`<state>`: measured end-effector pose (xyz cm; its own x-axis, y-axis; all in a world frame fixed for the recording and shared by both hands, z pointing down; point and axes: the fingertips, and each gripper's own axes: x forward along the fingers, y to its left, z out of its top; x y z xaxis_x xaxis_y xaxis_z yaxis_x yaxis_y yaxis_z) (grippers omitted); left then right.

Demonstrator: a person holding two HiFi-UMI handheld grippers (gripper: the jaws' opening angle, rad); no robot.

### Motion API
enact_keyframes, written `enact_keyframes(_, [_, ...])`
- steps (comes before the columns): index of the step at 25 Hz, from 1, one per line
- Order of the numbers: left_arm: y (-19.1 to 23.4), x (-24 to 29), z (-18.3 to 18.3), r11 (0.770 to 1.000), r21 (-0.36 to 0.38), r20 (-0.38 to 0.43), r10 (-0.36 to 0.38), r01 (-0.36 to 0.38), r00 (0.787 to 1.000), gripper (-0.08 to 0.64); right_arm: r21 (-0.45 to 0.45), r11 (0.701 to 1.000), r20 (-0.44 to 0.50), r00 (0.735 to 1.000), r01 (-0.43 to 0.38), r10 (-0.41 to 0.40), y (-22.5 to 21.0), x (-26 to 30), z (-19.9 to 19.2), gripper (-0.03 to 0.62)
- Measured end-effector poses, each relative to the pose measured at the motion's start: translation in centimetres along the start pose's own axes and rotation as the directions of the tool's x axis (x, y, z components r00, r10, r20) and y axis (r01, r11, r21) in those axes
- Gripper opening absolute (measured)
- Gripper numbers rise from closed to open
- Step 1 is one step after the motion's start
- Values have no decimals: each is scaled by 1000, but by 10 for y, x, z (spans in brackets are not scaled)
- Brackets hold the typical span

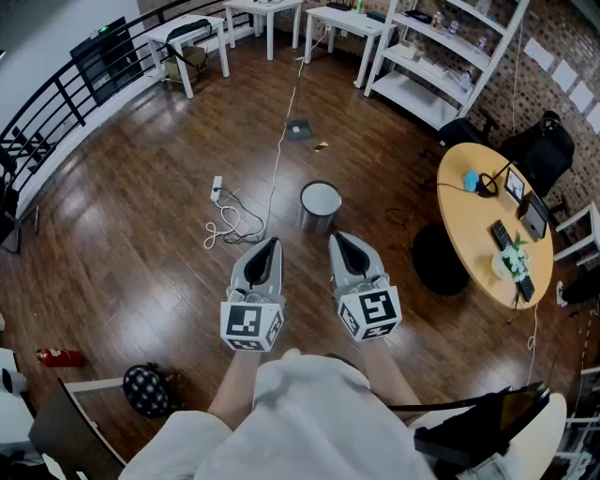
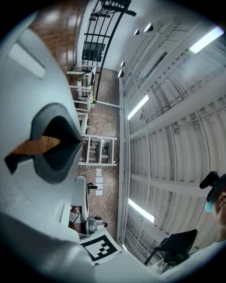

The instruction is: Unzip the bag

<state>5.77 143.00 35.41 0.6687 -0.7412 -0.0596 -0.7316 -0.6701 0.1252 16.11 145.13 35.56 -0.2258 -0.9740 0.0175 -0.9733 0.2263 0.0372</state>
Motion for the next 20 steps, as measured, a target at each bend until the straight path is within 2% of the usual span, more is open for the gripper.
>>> enact_keyframes(4, [50,28,-3,997,5,-3,73,-73,997,17,0,998,-19,998,-61,61,-2,56,-10,-9])
enact_keyframes(7, [86,64,-2,992,13,10,126,-126,992,17,5,996,-21,995,-93,93,-22,106,-14,-9])
enact_keyframes(12, [144,149,-5,977,20,37,213,-214,976,17,8,984,-8,984,-177,177,-69,206,-25,-8])
enact_keyframes(16, [181,233,7,958,51,49,278,-281,959,17,-5,968,22,968,-251,251,-119,293,-8,-9])
enact_keyframes(20, [208,302,27,948,70,69,307,-312,949,17,11,966,41,966,-257,256,-171,369,3,-9])
